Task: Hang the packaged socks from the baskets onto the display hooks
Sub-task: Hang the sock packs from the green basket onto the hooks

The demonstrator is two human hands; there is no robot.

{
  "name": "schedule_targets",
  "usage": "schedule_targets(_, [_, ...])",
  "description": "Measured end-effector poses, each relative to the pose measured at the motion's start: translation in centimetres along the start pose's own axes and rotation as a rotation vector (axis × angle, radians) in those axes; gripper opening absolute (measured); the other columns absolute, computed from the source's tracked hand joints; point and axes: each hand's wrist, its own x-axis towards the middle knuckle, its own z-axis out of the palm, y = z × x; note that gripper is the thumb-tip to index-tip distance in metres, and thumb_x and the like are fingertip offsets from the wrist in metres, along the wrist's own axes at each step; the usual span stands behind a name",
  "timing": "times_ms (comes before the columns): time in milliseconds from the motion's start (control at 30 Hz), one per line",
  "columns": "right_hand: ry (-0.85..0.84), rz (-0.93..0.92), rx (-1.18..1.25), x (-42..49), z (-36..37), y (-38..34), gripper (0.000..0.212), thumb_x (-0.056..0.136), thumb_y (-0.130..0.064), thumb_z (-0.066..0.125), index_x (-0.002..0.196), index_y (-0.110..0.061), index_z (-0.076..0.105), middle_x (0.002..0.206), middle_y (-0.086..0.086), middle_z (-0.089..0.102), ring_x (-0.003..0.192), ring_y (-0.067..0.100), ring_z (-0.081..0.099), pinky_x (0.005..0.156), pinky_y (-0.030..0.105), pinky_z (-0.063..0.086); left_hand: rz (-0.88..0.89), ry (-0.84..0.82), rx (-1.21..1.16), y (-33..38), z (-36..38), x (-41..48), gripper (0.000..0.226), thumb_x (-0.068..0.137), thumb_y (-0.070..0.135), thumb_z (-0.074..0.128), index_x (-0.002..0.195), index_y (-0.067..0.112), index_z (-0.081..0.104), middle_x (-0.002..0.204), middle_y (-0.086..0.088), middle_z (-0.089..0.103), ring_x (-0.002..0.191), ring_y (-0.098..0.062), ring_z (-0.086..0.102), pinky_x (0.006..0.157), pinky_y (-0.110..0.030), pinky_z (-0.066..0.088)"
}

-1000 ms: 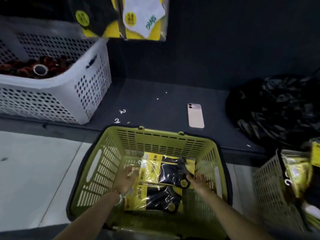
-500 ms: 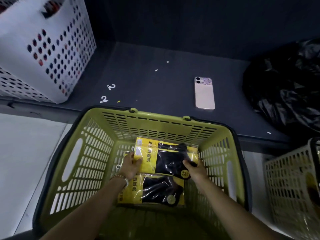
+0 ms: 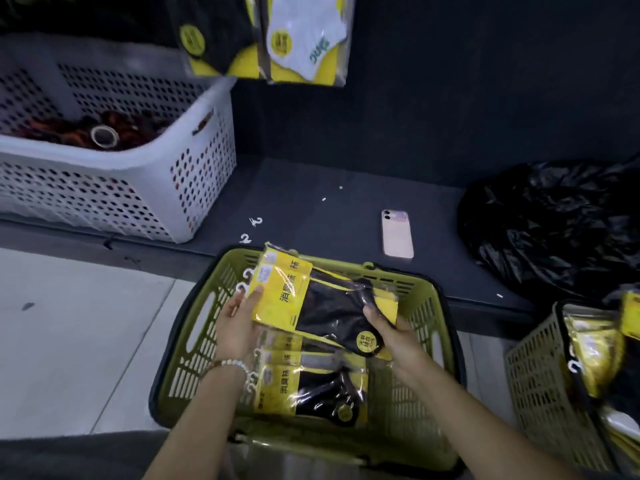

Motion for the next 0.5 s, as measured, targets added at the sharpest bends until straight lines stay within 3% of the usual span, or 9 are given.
schedule_targets(67, [-0.029,-0.068,0.045,-2.5,0.6,-2.5,0.072,0.062,-0.056,0.075,0.124,-0.026,0.053,0.128,-0.002,0.059,0.122,0.023,0.053,0.106,0.049,0.040,0.023,-0.165,-0.092,2.3,1.0,-3.0,0.027,0.078,0.035,0.069,0.098,0.021,0.059,0.085,-0.008,0.064,0.070,-0.016,0.061,0.061,-0.022,0.047])
schedule_targets(100, [-0.063,-0.114,0.067,-3.7,0.9,-3.7,0.066,0.062,-0.057,0.074,0.119,-0.030,0.057,0.124,-0.005,0.062,0.119,0.021,0.055,0.106,0.049,0.040,0.039,-0.211,-0.092,3.5,1.7,-4.4,0.026,0.081,0.036,0.065,0.100,0.020,0.058,0.078,-0.016,0.062,0.068,-0.017,0.064,0.060,-0.018,0.044])
schedule_targets(133, [-0.100,-0.163,0.083,-4.8,1.1,-5.1,0.061,0.061,-0.056,0.074,0.115,-0.031,0.061,0.118,-0.007,0.067,0.114,0.018,0.060,0.104,0.047,0.043,0.067,-0.231,-0.105,4.8,2.5,-5.8,0.028,0.086,0.035,0.061,0.107,0.017,0.055,0.104,-0.037,0.057,0.070,-0.018,0.067,0.061,-0.016,0.045])
schedule_targets(167, [-0.119,-0.216,0.084,-5.7,1.2,-6.5,0.063,0.061,-0.055,0.075,0.116,-0.028,0.062,0.114,-0.007,0.069,0.110,0.017,0.062,0.102,0.045,0.045,0.115,-0.249,-0.126,6.2,3.1,-6.7,0.026,0.091,0.033,0.058,0.113,0.024,0.049,0.079,-0.014,0.067,0.070,-0.012,0.068,0.062,-0.015,0.048])
schedule_targets(200, [-0.115,-0.270,0.070,-6.6,1.3,-7.9,0.067,0.063,-0.053,0.075,0.120,-0.023,0.060,0.115,-0.006,0.069,0.109,0.016,0.062,0.102,0.043,0.045,0.177,-0.265,-0.121,7.6,3.7,-7.5,0.017,0.093,0.032,0.056,0.108,0.031,0.048,0.066,0.019,0.052,0.070,-0.004,0.068,0.061,-0.016,0.050])
schedule_targets(233, [-0.090,-0.330,0.044,-7.4,1.2,-9.3,0.071,0.065,-0.050,0.075,0.126,-0.019,0.054,0.120,-0.004,0.064,0.113,0.016,0.059,0.105,0.044,0.043,0.244,-0.282,-0.094,9.0,4.2,-8.2,0.014,0.093,0.032,0.056,0.106,0.031,0.052,0.085,0.007,0.071,0.074,0.000,0.067,0.061,-0.017,0.051])
schedule_targets(333, [0.032,-0.501,-0.017,-9.7,1.0,-14.4,0.078,0.079,-0.035,0.073,0.143,-0.019,0.032,0.142,0.000,0.042,0.131,0.018,0.042,0.103,0.038,0.044,0.436,-0.322,0.037,13.8,5.0,-10.2,0.010,0.092,0.032,0.058,0.101,0.030,0.061,0.099,0.014,0.071,0.085,-0.001,0.068,0.062,-0.018,0.051])
schedule_targets(400, [0.042,-0.648,-0.075,-11.4,1.5,-18.1,0.070,0.084,-0.029,0.069,0.144,-0.019,0.033,0.148,-0.003,0.036,0.136,0.014,0.035,0.103,0.030,0.041,0.583,-0.357,0.156,16.6,5.5,-11.5,0.009,0.090,0.034,0.059,0.098,0.036,0.063,0.098,0.021,0.071,0.084,0.006,0.066,0.065,-0.014,0.049])
schedule_targets(500, [-0.073,-0.846,-0.123,-14.4,3.2,-23.0,0.053,0.088,-0.020,0.065,0.137,-0.016,0.045,0.136,-0.003,0.050,0.123,0.009,0.048,0.102,0.024,0.041,0.742,-0.454,0.304,20.1,6.4,-13.1,0.014,0.089,0.034,0.060,0.103,0.037,0.063,0.104,0.020,0.069,0.094,0.005,0.064,0.073,-0.011,0.049])
